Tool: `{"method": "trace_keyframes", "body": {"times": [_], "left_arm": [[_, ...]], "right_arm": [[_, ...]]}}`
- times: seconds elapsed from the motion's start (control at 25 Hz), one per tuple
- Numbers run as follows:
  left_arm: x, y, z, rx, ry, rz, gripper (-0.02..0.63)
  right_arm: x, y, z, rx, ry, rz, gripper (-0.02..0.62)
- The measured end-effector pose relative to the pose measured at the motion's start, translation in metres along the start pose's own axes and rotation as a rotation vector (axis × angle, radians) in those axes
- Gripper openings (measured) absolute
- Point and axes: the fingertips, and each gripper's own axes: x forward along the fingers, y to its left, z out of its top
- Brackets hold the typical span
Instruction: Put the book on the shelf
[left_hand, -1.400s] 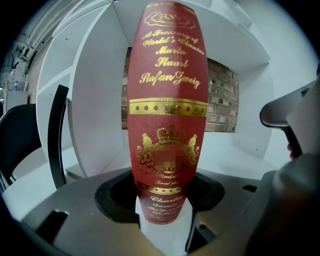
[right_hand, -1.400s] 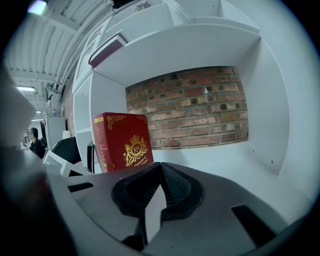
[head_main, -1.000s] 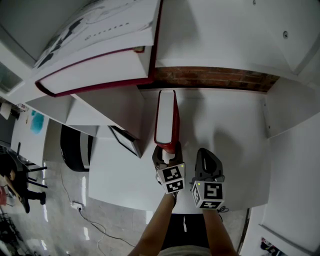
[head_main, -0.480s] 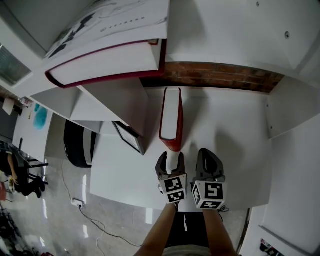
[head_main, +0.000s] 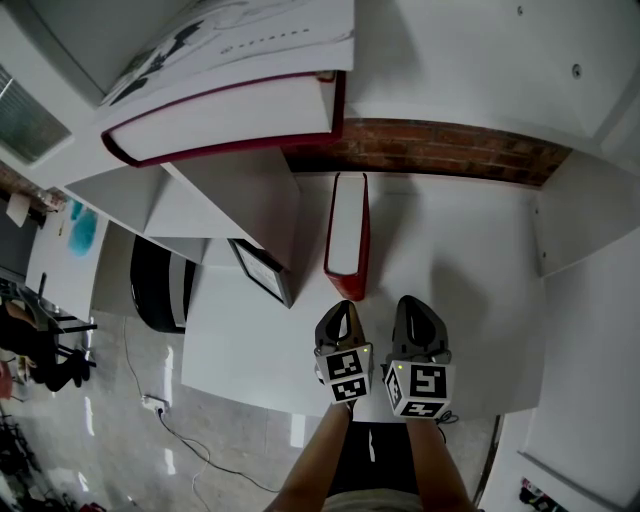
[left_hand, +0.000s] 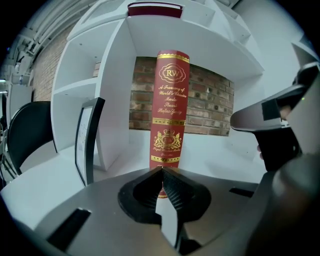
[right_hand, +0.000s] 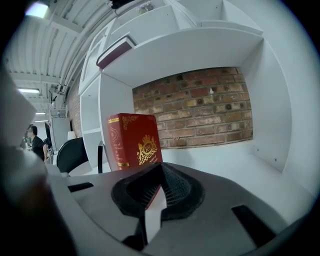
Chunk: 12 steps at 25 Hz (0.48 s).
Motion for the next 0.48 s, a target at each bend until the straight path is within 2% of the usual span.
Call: {"method": "trace_keyframes", "body": {"times": [0.48], "left_arm": [[0.011, -0.005, 0.003, 0.002, 0.012, -0.034, 0.017]], "right_arm": [[0.004, -0.001, 0.0, -0.002, 0.005, -0.012, 0.015]]}}
